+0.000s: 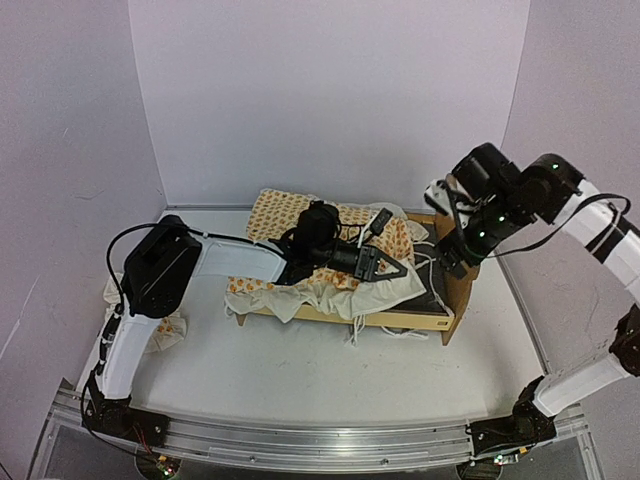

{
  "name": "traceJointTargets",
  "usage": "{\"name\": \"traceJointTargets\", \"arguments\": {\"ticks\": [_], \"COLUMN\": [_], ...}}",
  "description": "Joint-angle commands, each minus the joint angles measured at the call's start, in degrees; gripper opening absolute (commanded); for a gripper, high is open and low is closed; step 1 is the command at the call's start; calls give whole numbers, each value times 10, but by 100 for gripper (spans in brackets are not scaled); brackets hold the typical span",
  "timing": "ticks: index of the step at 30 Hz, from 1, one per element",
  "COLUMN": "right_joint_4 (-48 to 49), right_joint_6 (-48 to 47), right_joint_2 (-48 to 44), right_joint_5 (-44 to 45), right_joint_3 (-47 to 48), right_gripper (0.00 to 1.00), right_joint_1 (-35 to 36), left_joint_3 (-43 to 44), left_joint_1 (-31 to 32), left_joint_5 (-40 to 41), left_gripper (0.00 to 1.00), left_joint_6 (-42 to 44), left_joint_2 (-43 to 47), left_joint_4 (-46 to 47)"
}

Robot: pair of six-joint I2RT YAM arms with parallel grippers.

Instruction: Set up the pet bed

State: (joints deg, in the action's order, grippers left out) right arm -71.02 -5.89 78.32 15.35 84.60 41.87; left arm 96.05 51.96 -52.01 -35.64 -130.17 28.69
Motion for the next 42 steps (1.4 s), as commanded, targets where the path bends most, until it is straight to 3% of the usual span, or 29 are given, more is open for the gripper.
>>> {"name": "traceJointTargets", "arguments": {"ticks": [1, 5, 7, 9, 13, 17, 18, 19, 23, 27, 31, 36, 42], "right_joint_4": [-114, -161, -162, -148, -94, -81, -77, -73, -19, 9, -6, -22, -32], "right_joint_6": [163, 211, 222, 223, 216, 240, 253, 271, 350, 429, 508, 579, 611], "right_joint_2": [-23, 18, 33, 46, 64, 80, 79, 78, 58, 64, 84, 106, 123], "right_joint_5": [137, 171, 121, 69, 13, -7, -6, -3, -18, -23, -4, -2, -18], "right_joint_3": [93, 119, 116, 108, 84, 63, 53, 44, -7, -10, 34, 97, 176], "right_gripper": [98, 98, 98, 91, 73, 65, 63, 57, 39, 27, 0, 0, 0], "right_joint_1": [0, -42, -84, -107, -111, -111, -111, -111, -109, -99, -90, -88, -87], "left_joint_3": [57, 108, 108, 97, 31, -52, -72, -93, -199, -330, -447, -606, -596], "left_joint_1": [26, 34, 34, 33, 31, 21, 17, 13, -7, -3, 68, 132, 181], "left_joint_5": [39, 51, 72, 88, 125, 125, 129, 135, 171, 208, 322, 374, 405], "left_gripper": [0, 0, 1, 6, 35, 61, 69, 85, 99, 99, 97, 83, 55], "left_joint_6": [7, -17, -23, -22, -11, 6, 17, 31, 79, 129, 201, 228, 303], "left_joint_2": [-32, -73, -79, -69, -10, 86, 113, 144, 264, 378, 457, 438, 320], "left_joint_4": [31, 31, 31, 31, 23, 7, -3, -18, -78, -84, -43, 217, 321]}}
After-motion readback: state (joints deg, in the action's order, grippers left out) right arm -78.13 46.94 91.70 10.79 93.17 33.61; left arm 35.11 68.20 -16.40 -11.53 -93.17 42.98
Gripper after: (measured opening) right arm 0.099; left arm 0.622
